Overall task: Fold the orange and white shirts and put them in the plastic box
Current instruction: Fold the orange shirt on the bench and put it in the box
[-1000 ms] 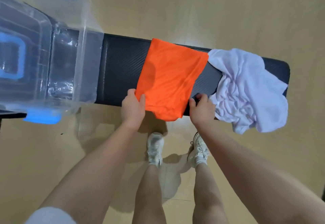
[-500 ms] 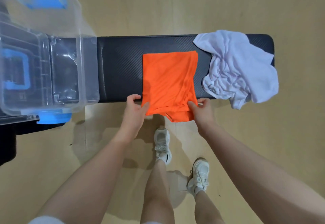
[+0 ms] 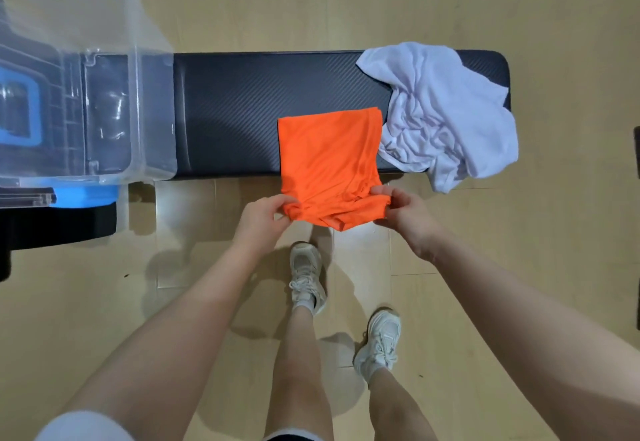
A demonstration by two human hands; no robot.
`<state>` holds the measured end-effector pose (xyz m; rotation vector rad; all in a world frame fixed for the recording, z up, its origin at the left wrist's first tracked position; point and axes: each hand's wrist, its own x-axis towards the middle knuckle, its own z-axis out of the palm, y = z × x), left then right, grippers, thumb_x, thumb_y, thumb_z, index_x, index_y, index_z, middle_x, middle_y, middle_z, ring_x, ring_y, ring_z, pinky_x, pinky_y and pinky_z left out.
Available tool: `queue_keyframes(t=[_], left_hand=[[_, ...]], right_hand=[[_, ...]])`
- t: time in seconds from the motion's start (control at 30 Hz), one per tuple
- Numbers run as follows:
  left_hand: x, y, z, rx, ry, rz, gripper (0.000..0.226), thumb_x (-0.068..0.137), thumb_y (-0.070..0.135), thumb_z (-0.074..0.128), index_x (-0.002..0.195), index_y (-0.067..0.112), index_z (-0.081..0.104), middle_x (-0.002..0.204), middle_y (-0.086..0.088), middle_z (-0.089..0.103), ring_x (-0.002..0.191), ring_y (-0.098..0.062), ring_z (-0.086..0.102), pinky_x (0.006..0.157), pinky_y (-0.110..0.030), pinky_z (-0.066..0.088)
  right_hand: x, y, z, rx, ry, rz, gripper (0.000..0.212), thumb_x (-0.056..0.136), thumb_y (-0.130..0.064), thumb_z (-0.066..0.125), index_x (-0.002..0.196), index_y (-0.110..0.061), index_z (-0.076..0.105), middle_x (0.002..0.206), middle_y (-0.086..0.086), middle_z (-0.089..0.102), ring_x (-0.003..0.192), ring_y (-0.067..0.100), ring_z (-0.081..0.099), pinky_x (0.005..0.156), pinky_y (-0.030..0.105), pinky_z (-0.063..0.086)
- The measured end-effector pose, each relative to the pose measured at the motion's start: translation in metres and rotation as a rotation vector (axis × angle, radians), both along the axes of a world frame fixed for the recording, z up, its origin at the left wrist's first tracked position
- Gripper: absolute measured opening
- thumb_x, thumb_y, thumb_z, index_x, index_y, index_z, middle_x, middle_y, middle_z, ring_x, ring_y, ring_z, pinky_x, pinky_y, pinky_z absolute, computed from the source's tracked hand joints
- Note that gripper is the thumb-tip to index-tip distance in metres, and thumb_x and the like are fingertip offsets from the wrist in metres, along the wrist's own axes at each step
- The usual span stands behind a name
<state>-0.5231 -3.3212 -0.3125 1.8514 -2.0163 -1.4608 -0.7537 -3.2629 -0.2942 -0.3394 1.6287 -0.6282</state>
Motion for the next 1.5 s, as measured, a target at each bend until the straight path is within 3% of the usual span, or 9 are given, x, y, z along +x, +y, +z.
queue_keyframes(t=[0.17,0.37,0.5,0.63,0.83,0.97,1.1,1.3,1.5], left_hand=[[-0.012,-0.019,-0.001,-0.066,0.113,0.036,0.016,0.081,0.011,0.068,0.097,0.007,0.071,0.1,-0.004,0.052,0.099,-0.018,0.051,0.089,-0.024,0.038],[-0.018,-0.058,0.003,0.085,0.191,0.108,0.009,0.088,0.019,0.06,0.081,0.018,0.064,0.08,-0.001,0.063,0.077,-0.013,0.054,0.069,-0.025,0.042],[-0.029,-0.086,-0.007,0.101,0.276,0.152,0.01,0.085,0.034,0.058,0.083,0.04,0.065,0.076,-0.009,0.054,0.073,-0.019,0.049,0.07,-0.034,0.044],[-0.043,-0.108,-0.022,0.076,0.252,0.196,0.013,0.09,0.029,0.053,0.09,0.035,0.064,0.07,-0.01,0.046,0.068,-0.016,0.044,0.067,-0.031,0.037],[-0.055,-0.127,-0.04,0.055,0.023,0.153,0.022,0.097,0.025,0.04,0.088,0.013,0.056,0.072,0.007,0.05,0.064,-0.007,0.044,0.056,-0.019,0.034],[-0.056,-0.123,-0.043,-0.04,0.009,0.151,0.019,0.096,0.018,0.041,0.096,0.009,0.058,0.067,0.008,0.048,0.059,-0.005,0.043,0.05,-0.01,0.035],[-0.063,-0.113,-0.037,0.1,0.109,0.447,0.022,0.093,0.023,0.043,0.111,0.012,0.049,0.068,0.007,0.047,0.063,-0.013,0.045,0.059,-0.027,0.034],[-0.074,-0.092,-0.028,0.033,0.271,0.367,0.063,0.088,0.016,0.058,0.141,0.022,0.024,0.132,0.001,0.042,0.118,-0.009,0.043,0.1,-0.021,0.034],[-0.078,-0.097,-0.055,-0.167,0.074,0.268,0.021,0.095,0.013,0.037,0.1,0.022,0.056,0.092,0.016,0.043,0.07,-0.001,0.047,0.063,-0.024,0.038]], right_hand=[[-0.012,-0.013,0.002,-0.146,0.125,0.086,0.013,0.085,0.002,0.06,0.095,-0.006,0.061,0.075,0.0,0.055,0.062,0.002,0.05,0.055,0.006,0.039],[-0.024,-0.054,-0.002,-0.278,0.328,0.077,0.013,0.083,-0.013,0.067,0.071,-0.014,0.063,0.087,0.007,0.056,0.075,0.008,0.057,0.071,0.022,0.048],[-0.026,-0.085,-0.015,-0.237,0.315,0.02,0.013,0.084,-0.028,0.059,0.073,-0.022,0.056,0.077,0.012,0.057,0.071,0.028,0.058,0.063,0.052,0.057],[-0.024,-0.112,-0.037,-0.301,0.553,0.057,0.012,0.093,-0.022,0.052,0.091,-0.011,0.057,0.082,-0.001,0.054,0.077,0.013,0.047,0.066,0.019,0.038],[-0.025,-0.138,-0.064,-0.156,0.731,0.104,0.019,0.094,-0.024,0.048,0.082,-0.01,0.045,0.071,-0.002,0.048,0.079,0.018,0.045,0.062,0.024,0.023],[-0.021,-0.143,-0.068,-0.085,0.809,0.131,0.02,0.093,-0.026,0.047,0.087,-0.008,0.05,0.091,0.013,0.061,0.086,0.025,0.053,0.069,0.027,0.028],[-0.009,-0.14,-0.065,-0.068,0.916,0.188,0.024,0.095,-0.025,0.04,0.108,-0.006,0.049,0.105,0.015,0.063,0.099,0.033,0.057,0.071,0.034,0.032],[-0.011,-0.139,-0.057,-0.096,0.875,0.225,0.023,0.098,-0.022,0.034,0.108,-0.007,0.048,0.101,0.017,0.062,0.095,0.034,0.057,0.073,0.037,0.037],[-0.017,-0.152,-0.064,0.012,0.935,0.278,0.026,0.098,-0.021,0.027,0.109,-0.005,0.045,0.104,0.017,0.056,0.097,0.036,0.055,0.072,0.036,0.031]])
